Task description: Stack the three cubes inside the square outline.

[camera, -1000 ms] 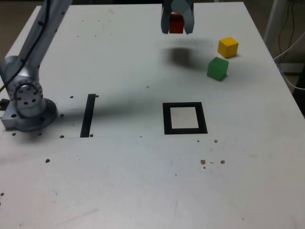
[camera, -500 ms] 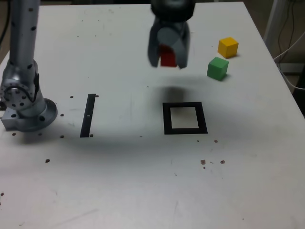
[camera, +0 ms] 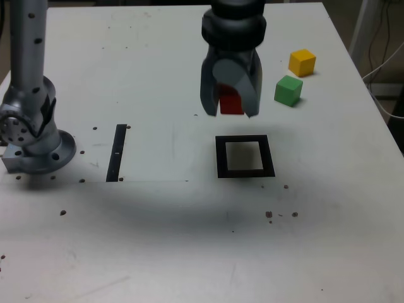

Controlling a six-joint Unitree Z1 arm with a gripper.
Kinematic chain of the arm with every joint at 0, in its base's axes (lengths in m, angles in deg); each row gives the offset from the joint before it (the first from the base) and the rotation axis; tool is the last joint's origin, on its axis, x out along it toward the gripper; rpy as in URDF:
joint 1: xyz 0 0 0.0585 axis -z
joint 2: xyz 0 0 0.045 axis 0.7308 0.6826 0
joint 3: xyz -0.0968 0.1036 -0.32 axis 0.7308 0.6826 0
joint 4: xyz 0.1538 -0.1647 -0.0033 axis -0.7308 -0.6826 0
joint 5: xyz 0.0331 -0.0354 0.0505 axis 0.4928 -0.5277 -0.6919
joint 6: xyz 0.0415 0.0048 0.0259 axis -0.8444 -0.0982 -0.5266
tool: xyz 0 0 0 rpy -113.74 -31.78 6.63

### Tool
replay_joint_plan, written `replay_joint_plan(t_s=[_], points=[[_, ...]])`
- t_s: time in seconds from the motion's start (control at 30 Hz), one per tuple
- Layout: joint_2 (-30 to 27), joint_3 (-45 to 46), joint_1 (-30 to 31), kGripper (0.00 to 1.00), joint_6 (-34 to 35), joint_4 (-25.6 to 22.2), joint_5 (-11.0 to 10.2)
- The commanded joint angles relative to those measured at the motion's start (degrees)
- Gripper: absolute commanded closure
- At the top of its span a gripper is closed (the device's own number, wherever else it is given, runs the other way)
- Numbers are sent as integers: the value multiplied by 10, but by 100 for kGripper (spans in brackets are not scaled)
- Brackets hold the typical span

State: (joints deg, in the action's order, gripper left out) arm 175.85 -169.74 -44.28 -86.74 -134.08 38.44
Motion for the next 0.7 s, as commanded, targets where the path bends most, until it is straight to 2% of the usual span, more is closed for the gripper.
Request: replay_joint_plan(t_s=[0.0,0.17,0.3,0.67], points=[[8,1,14,74,22,-2,-1],[27,-9,40,74,86,-5,-6],[48,-24,56,74,114,-10,-1],[71,-24,59,73,117,-6,18]])
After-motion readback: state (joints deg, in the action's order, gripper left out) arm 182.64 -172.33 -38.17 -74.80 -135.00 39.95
